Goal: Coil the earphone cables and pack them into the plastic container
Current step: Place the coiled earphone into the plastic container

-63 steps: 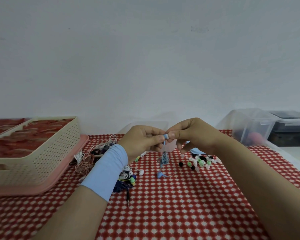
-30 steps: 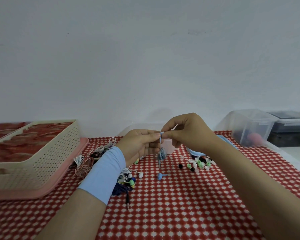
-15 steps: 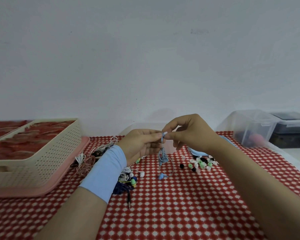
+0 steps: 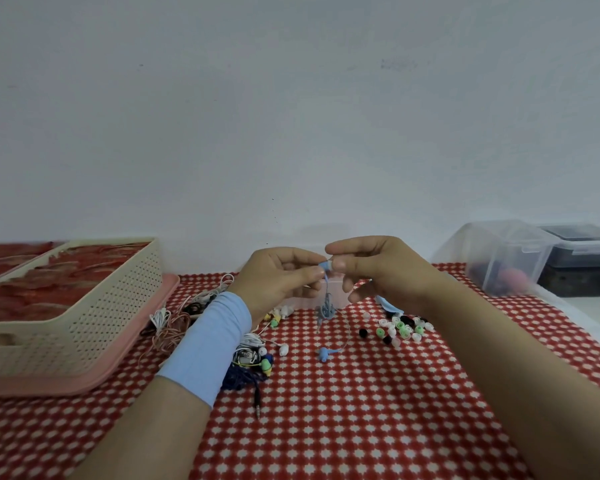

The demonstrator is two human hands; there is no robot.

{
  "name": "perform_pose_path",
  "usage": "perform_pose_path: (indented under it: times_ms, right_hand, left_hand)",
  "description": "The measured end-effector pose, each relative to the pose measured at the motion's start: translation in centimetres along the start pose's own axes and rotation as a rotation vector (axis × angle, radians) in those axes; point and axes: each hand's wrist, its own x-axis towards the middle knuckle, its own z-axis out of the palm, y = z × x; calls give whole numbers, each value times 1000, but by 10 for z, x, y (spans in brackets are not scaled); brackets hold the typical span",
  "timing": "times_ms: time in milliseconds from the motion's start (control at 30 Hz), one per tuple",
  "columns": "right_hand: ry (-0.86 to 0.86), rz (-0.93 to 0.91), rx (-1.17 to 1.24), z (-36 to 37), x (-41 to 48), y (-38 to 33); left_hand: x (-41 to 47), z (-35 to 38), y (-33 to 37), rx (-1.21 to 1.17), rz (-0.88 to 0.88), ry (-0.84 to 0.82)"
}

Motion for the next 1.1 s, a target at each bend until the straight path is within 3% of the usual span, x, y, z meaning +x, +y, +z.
perform_pose_path:
  times_ms: [167,500,733,1100]
  right_hand:
    - [41,68,57,1,2,3]
    - [56,-123,-337,3,0,-4]
    - [11,64,-38,-2,-2,-6]
    - [-49,55,-118,-1,-1,-3]
  left_hand:
    - [0,2,0,52,43,14]
    - [0,3,-3,140,34,40]
    - [-1,0,-3,112,91,29]
    - [0,2,-2,55,-3,-24]
